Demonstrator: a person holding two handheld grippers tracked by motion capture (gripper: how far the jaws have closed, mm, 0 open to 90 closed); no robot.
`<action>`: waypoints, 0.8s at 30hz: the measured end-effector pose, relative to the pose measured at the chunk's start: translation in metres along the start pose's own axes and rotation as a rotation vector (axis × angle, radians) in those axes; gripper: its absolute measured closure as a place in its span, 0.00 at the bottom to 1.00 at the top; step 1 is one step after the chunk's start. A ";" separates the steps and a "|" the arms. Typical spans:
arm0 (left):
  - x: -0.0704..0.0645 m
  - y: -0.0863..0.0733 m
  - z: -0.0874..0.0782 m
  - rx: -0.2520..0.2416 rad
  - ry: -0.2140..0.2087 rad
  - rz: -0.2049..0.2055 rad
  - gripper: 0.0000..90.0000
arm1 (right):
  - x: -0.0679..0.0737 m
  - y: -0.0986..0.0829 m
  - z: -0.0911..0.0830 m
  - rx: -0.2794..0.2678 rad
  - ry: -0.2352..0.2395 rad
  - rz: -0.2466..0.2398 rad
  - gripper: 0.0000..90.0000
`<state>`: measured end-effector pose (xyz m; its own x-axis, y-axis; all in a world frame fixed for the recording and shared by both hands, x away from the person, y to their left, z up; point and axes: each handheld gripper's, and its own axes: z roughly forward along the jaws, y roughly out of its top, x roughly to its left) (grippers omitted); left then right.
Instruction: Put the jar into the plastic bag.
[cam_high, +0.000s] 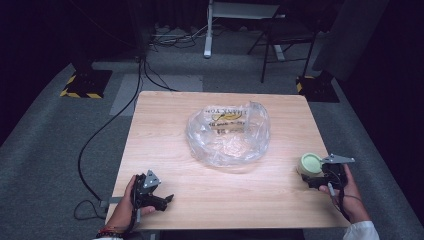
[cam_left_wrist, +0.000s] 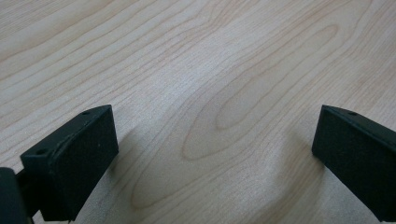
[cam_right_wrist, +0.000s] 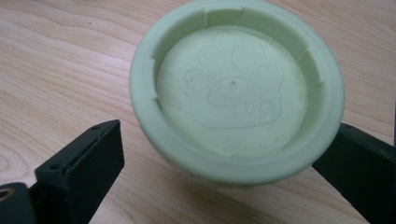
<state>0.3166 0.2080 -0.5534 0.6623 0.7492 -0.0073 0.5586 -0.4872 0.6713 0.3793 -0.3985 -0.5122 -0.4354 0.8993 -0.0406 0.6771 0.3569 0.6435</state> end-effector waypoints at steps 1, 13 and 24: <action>0.000 0.000 0.000 0.000 0.000 0.000 0.00 | -0.001 0.001 0.001 0.002 0.000 0.003 0.03; 0.000 0.000 0.000 0.000 0.000 0.000 0.00 | -0.005 0.007 0.014 0.011 0.011 0.023 0.03; 0.000 0.000 0.000 0.000 0.000 0.000 0.00 | -0.007 0.012 0.026 0.003 0.042 0.052 0.05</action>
<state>0.3165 0.2080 -0.5534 0.6622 0.7493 -0.0079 0.5589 -0.4868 0.6713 0.4060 -0.3943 -0.5235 -0.4241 0.9053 0.0251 0.7011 0.3107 0.6418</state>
